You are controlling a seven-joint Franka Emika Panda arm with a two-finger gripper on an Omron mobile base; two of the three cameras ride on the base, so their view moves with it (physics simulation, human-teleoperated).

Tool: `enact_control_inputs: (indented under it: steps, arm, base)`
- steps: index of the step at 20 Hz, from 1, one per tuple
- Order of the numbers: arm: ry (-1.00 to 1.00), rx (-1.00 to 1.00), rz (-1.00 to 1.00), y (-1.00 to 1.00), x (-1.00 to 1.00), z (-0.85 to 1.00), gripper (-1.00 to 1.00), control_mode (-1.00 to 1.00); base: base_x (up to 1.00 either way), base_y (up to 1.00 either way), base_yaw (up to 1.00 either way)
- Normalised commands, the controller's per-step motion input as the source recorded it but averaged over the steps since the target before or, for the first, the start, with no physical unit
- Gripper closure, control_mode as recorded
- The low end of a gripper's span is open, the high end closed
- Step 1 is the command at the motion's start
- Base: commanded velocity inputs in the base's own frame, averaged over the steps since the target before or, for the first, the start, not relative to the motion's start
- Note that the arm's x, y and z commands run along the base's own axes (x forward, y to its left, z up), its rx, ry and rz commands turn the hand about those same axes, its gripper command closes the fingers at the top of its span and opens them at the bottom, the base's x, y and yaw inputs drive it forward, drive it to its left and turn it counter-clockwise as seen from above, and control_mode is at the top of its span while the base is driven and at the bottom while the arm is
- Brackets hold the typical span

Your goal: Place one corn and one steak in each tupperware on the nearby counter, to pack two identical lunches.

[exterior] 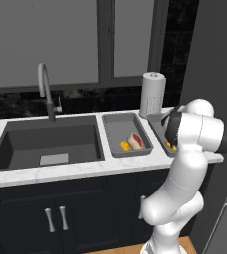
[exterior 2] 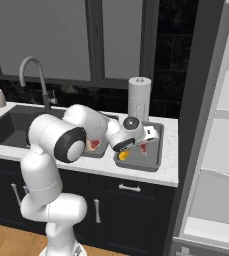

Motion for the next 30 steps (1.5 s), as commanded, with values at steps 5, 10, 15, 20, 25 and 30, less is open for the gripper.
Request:
enact_control_inputs:
  steps: [5, 10, 15, 20, 25, 30]
  arm:
    - [0.0, 0.0, 0.01, 0.0, 0.1, -0.07, 1.0, -1.0]
    - [0.0, 0.0, 0.0, 0.0, 0.0, -0.02, -1.0, -1.0]
    - [0.0, 0.0, 0.0, 0.0, 0.0, 0.0, -1.0, -1.0]
    - [0.0, 0.0, 0.0, 0.01, -0.03, 0.03, -1.0, -1.0]
    - [-0.02, 0.0, 0.0, 0.19, -0.37, 0.59, -1.0, -1.0]
    - [-0.06, 0.0, 0.0, 0.17, -0.69, 1.0, -1.0, -1.0]
  base:
    - [0.0, 0.0, 0.0]
    - [0.0, 0.0, 0.0]
    - [0.0, 0.0, 0.0]
    - [0.0, 0.0, 0.0]
    - [0.0, 0.0, 0.0]
    - [0.0, 0.0, 0.0]
